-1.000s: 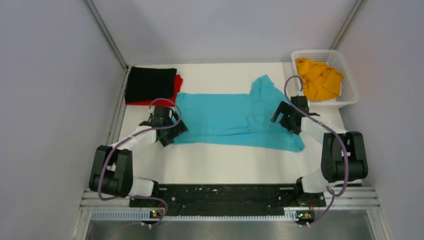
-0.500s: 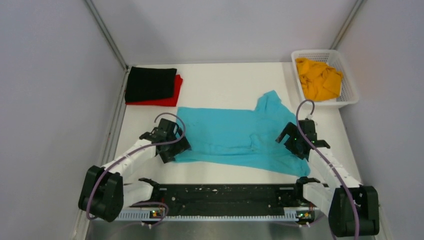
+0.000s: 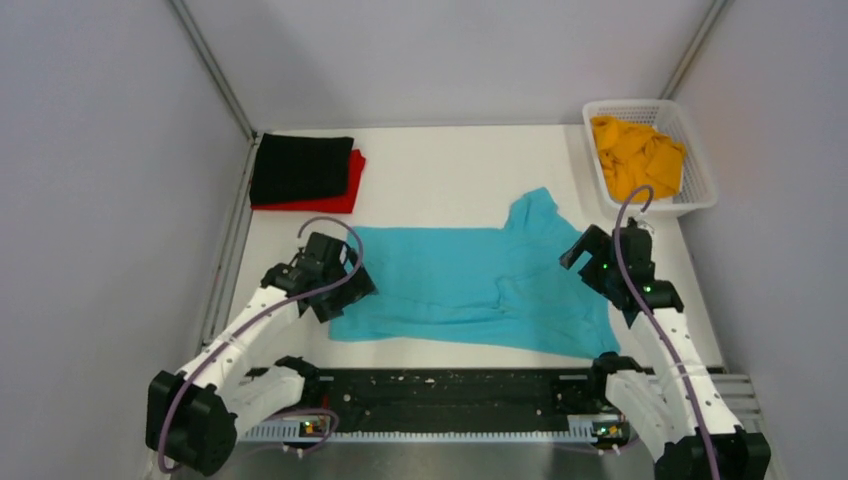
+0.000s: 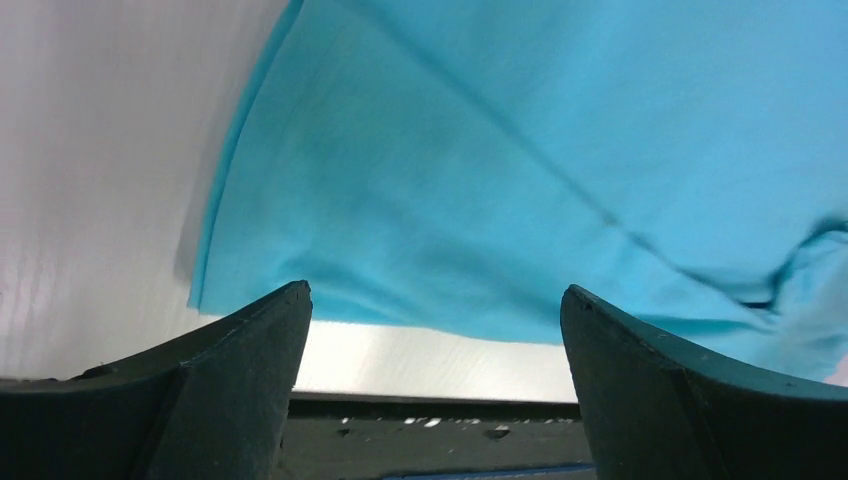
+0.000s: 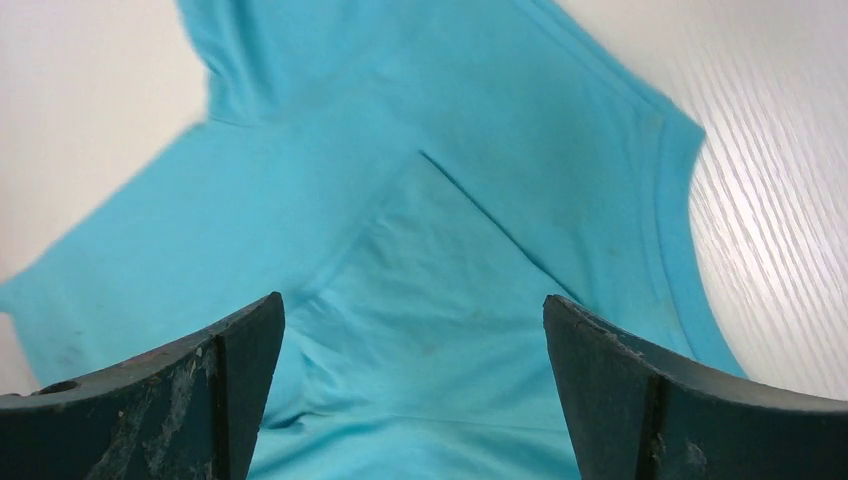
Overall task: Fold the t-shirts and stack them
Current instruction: Grab the side of the flattened tshirt furthest away from the robot with both arms
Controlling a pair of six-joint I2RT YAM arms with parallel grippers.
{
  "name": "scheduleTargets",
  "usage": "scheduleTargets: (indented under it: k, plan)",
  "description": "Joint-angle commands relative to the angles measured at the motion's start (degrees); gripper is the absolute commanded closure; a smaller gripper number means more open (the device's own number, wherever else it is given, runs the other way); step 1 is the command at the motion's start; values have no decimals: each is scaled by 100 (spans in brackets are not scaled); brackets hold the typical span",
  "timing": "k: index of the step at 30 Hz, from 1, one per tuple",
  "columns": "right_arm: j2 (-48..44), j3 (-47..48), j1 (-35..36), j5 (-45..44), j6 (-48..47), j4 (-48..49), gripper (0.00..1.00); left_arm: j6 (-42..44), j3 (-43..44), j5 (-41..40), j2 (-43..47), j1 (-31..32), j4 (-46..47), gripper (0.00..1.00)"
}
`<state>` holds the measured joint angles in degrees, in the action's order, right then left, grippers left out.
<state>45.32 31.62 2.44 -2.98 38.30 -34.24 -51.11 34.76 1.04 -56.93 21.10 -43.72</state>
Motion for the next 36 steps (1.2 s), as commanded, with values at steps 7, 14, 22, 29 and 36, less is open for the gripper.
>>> scheduleTargets:
  k: [7, 14, 22, 29, 36]
  plan:
    - [1538, 1487, 349, 356, -244, 1621, 2, 866, 2372, -822, -1846, -759, 988, 1]
    - [3803, 3011, 831, -287, -872, 2032, 3, 1417, 4345, -914, -4408, -1390, 824, 2]
    - [5256, 4208, 825, -701, -1361, 1951, 2, 1658, 5434, -841, -5760, -1504, 451, 16]
    - [5796, 4566, 820, -903, -1612, 1983, 2, 1650, 4788, -363, -5783, -1495, 765, 23]
    - [5915, 4530, 820, -862, -1688, 2178, 2, 1540, 4694, -301, -5956, -1495, 727, 55]
